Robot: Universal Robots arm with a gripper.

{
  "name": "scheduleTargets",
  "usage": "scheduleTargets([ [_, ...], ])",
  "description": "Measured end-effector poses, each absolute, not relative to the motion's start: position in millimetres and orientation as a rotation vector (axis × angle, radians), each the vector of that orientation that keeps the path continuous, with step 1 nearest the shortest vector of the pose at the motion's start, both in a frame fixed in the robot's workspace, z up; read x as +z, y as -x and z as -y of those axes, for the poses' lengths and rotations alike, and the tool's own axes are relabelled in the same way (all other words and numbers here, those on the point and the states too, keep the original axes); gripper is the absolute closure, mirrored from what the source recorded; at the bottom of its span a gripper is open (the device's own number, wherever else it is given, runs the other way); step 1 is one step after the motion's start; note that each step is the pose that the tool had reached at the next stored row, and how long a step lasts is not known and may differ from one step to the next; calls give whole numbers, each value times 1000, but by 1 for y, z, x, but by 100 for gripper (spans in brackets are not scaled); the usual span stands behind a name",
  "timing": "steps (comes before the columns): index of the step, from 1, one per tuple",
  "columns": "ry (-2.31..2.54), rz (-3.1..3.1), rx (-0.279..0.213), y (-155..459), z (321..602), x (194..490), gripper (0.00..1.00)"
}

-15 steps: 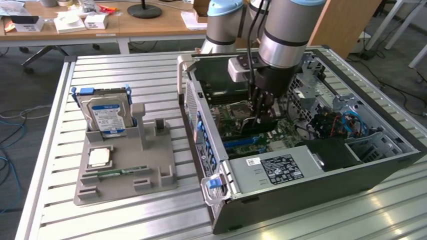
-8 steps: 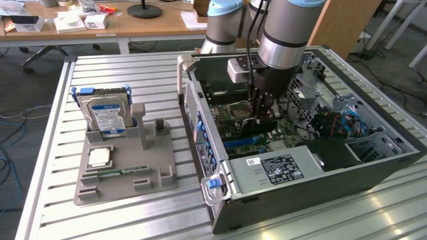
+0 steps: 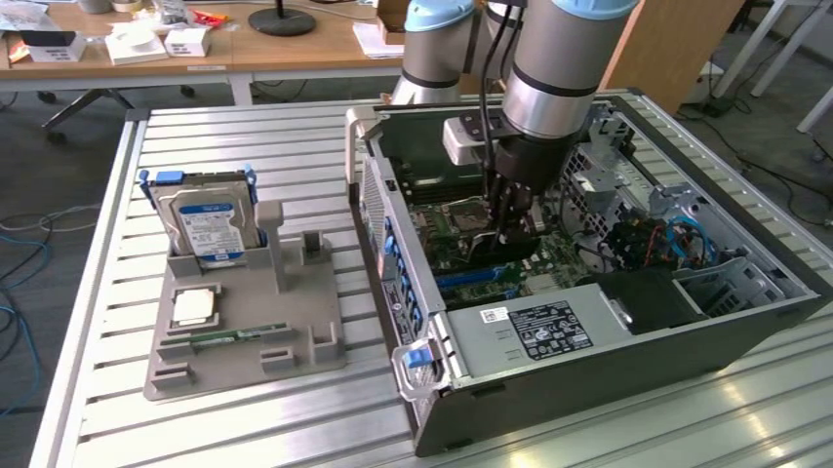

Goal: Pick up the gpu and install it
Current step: 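Insert the gpu into the slot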

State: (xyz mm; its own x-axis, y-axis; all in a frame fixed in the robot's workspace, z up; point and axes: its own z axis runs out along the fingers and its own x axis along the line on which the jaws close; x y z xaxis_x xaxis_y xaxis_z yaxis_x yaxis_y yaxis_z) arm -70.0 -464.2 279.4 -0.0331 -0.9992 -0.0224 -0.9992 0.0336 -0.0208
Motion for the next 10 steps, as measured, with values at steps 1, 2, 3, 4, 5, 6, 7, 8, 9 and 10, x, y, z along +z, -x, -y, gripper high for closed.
scheduleTargets([
  [1, 2163, -2236, 1, 70, 464, 279, 74],
  [2, 2163, -2237, 1, 70, 464, 279, 74],
  [3, 2163, -2237, 1, 70, 464, 279, 74],
  [4, 2163, -2237, 1, 70, 464, 279, 74],
  [5, 2163, -2236, 1, 70, 464, 279, 74],
  [6, 2163, -2236, 1, 70, 464, 279, 74],
  [7, 2163, -2236, 1, 70, 464, 279, 74],
  [8, 2163, -2236, 1, 70, 464, 279, 74],
  [9, 2162, -2236, 1, 70, 464, 278, 74],
  [10, 2162, -2236, 1, 71, 464, 278, 74],
])
